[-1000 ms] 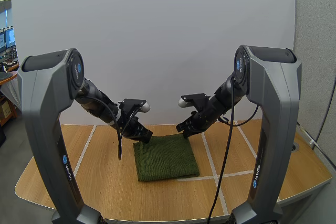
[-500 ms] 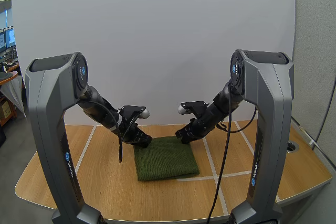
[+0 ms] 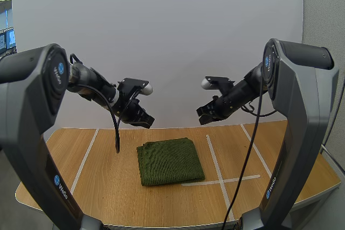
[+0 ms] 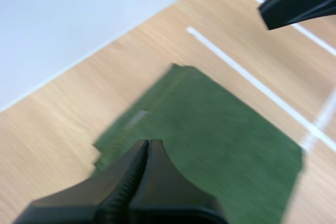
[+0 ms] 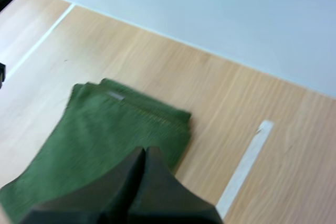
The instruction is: Fold the towel
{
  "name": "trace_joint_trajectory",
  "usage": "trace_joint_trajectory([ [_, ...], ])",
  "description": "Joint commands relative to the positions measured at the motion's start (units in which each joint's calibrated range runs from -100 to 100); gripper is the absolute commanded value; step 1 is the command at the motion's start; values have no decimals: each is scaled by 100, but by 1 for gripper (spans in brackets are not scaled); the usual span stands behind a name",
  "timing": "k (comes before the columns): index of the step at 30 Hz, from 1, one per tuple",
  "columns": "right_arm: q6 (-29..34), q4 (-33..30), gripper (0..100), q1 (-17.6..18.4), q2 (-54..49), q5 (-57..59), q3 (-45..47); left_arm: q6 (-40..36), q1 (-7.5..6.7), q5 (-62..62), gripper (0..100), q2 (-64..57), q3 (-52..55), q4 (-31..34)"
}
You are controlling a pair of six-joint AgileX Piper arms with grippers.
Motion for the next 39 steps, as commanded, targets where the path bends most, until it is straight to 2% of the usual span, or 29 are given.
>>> trace_joint_trajectory([
  [1, 114, -392, 0, -298, -184, 1633, -3, -647, -17, 1898, 0, -550, -5, 625],
  [5, 123, -543, 0, -498, -300, 1633, 138, -850, -17, 2061, 0, -699, 305, 987],
  [10, 36, -787, 0, -696, -486, 1633, 541, -849, -17, 1847, 0, -768, 883, 1045],
  [11, 14, -852, 0, -704, -474, 1633, 640, -849, -17, 1744, 1, -768, 1001, 1058],
  [12, -11, -873, 0, -704, -449, 1633, 747, -849, -10, 1564, 6, -768, 1118, 1066],
  [13, -55, -873, 0, -704, -450, 1633, 869, -849, 0, 1441, 11, -768, 1232, 1066],
  [14, -89, -873, 0, -704, -450, 1633, 984, -849, 33, 1262, 22, -768, 1334, 1066],
  [15, -136, -861, 0, -704, -450, 1633, 1096, -840, 78, 1172, 29, -768, 1398, 1066],
  [17, -208, -819, 0, -704, -440, 1442, 1270, -807, 209, 1017, 58, -768, 1499, 1072],
  [18, -273, -789, 0, -697, -436, 1366, 1311, -785, 240, 1017, 64, -768, 1516, 1072],
  [19, -309, -770, 0, -685, -408, 1286, 1349, -762, 357, 1004, 90, -768, 1533, 1072],
  [20, -309, -772, 0, -660, -374, 1170, 1346, -762, 445, 1004, 100, -755, 1533, 1072],
  [25, -267, -821, 0, -460, -151, 658, 1346, -602, 896, 1183, 100, -563, 1533, 648],
  [28, -256, -796, 0, -360, -87, 392, 1346, -355, 1093, 1881, 100, -246, 1533, 85],
  [31, -256, -780, 0, -304, -87, 59, 1346, -185, 1143, 2272, 100, 182, 1533, -369],
  [39, -245, -780, 0, -119, -87, -725, 1346, 75, 1143, 2152, 100, 1084, 1487, -640],
])
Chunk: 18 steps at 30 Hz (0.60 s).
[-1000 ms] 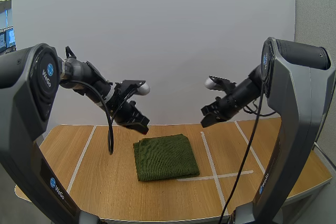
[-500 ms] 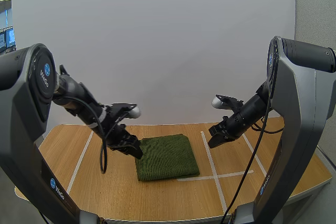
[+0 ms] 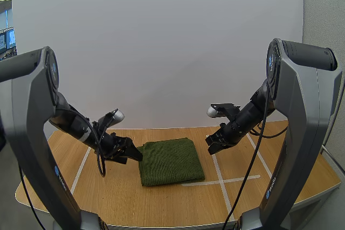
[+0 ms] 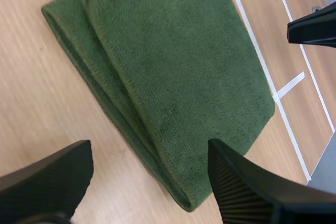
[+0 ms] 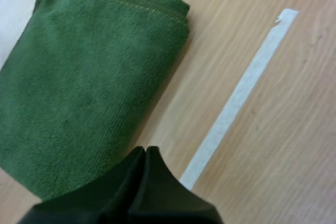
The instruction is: Fold the towel
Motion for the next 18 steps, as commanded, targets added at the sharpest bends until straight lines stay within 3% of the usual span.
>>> trace_joint_trajectory([
  [1, 10, 33, 0, 203, -37, -787, 18, 288, 12, 59, 100, 858, -55, -431],
  [8, 191, -55, 0, 445, -37, -1403, 18, 381, 12, 119, 100, 1303, -298, -625],
  [18, 383, -146, 0, 465, 706, -1640, 18, 492, 12, 119, 100, 1385, -346, -693],
])
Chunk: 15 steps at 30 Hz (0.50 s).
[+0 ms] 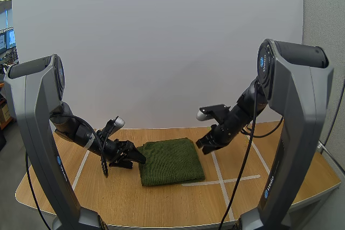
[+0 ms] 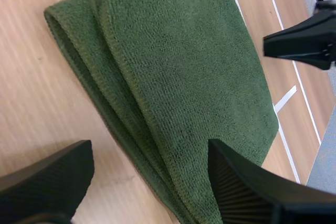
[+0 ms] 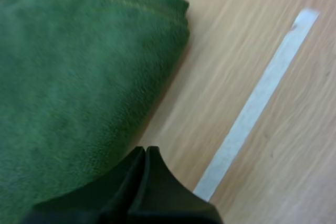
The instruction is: Fold the towel
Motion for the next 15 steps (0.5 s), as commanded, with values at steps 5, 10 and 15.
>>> trace_joint_trajectory([
  [5, 145, -33, 0, 4, 740, -111, 18, 132, 3, -99, 100, 54, -25, -197],
  [10, 127, 74, 0, 18, 772, 1, 18, 157, 3, -226, 100, 54, -25, -211],
  [15, 157, 86, 0, 282, 772, 92, 18, 179, -44, -309, 100, 58, -25, -265],
])
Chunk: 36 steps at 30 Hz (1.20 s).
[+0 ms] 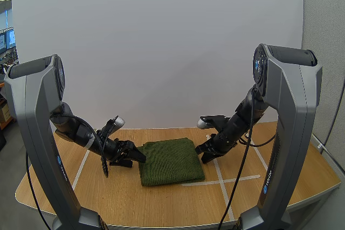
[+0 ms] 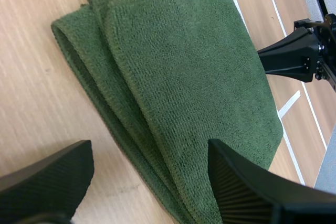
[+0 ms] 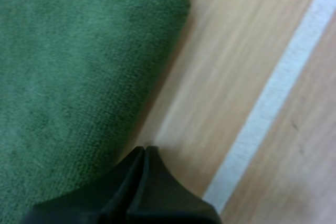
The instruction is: Fold the towel
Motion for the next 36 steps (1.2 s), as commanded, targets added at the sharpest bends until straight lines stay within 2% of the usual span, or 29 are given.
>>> trace_joint_trajectory([
  [1, 34, 80, 0, 318, 53, 205, 15, 99, -50, -306, 100, 47, -25, -160],
  [7, 101, 111, 0, 487, 53, 205, 15, 99, -121, -764, 100, 58, -25, -139],
  [12, 101, 110, 0, 494, 53, 187, 15, 99, -241, -730, 100, 243, -25, -139],
  [17, 101, 110, 0, 494, 53, 187, 15, 99, -260, -730, 100, 538, -25, -163],
  [22, 101, 110, 0, 494, 53, 187, 15, 110, -339, -692, 100, 761, -83, -238],
  [32, 101, 109, 0, 494, 53, 170, 15, 117, -767, -669, 100, 791, -335, -305],
  [36, 112, 109, 0, 494, 53, 169, 15, 117, -812, -685, 99, 791, -338, -398],
])
